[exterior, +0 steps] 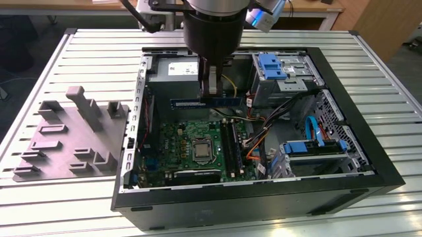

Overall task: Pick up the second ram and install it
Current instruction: 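Pick up the second ram and move it above second insertion slot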

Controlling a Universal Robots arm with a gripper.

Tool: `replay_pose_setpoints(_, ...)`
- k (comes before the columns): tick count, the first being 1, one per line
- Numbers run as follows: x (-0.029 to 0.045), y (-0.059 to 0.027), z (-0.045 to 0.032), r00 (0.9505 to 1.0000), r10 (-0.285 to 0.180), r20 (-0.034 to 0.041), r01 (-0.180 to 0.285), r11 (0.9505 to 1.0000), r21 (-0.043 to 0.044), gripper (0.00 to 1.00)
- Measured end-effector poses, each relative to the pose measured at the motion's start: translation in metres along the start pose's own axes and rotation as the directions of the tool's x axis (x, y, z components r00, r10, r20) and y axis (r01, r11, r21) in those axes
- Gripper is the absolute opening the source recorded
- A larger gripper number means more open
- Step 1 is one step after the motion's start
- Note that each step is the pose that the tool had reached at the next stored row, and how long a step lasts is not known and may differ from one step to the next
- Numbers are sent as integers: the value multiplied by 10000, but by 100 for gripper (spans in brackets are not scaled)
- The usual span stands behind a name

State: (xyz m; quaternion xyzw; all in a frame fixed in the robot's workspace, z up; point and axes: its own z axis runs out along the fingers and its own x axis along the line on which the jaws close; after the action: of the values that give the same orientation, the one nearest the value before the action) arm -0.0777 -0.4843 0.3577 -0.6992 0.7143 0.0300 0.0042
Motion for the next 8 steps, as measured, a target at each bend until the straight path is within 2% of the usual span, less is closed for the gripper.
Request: replay_pose_setpoints(8,5,-6,98,10000,0,1,0,10000,0,11)
